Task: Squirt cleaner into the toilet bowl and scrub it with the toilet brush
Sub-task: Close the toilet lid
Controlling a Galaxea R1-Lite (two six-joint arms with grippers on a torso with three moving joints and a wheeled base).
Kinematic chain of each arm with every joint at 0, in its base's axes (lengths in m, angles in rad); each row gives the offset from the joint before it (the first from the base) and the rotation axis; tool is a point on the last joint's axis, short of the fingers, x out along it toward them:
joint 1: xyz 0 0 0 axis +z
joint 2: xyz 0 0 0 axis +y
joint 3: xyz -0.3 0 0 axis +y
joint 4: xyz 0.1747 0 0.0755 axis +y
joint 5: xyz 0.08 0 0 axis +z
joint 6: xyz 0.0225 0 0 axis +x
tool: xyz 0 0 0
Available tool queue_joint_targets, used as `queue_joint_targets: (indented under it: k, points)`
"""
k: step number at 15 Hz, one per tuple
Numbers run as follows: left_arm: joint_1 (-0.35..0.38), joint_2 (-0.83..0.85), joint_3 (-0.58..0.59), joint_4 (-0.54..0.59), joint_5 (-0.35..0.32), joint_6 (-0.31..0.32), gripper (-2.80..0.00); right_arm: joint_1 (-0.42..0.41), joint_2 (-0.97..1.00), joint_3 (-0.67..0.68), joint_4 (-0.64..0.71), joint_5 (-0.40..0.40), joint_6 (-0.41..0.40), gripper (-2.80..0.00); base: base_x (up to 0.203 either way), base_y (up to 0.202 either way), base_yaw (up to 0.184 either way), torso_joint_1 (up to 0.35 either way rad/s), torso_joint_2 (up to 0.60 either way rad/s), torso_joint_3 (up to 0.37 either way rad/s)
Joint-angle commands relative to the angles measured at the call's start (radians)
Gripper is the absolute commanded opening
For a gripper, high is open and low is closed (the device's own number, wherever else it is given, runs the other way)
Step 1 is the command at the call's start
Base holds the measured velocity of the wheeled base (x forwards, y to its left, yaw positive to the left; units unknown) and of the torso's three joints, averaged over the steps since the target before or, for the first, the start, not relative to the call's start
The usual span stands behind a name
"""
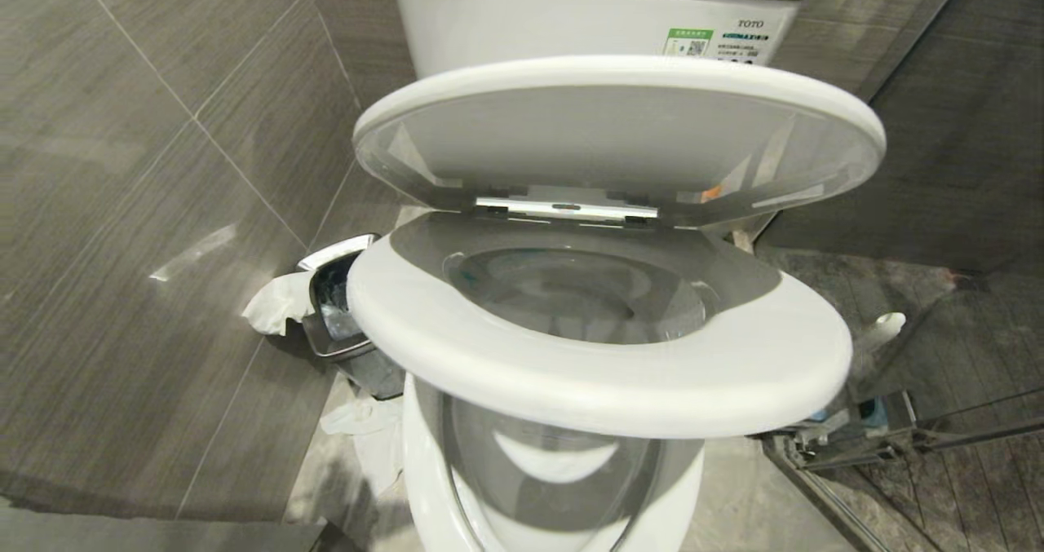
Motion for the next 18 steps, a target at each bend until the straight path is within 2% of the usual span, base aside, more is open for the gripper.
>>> queue_joint_targets:
  k: [1,10,18]
  points:
    - [0.000,-0.005,0.010,-0.003,-0.007,-0.003,-2.80,0.000,0.001,0.000,0.000,0.001,0.000,-2.80,0.000,0.000,0.000,-0.002,0.00,0.203]
    - [-0.002,-0.017,0.017,-0.003,-0.007,-0.005,-2.80,0.000,0.001,0.000,0.000,0.001,0.000,-2.80,0.000,0.000,0.000,0.002,0.00,0.202]
    - [-0.003,-0.056,0.071,-0.003,-0.006,-0.006,-2.80,0.000,0.001,0.000,0.000,0.001,0.000,-2.80,0.000,0.000,0.000,0.002,0.00,0.161]
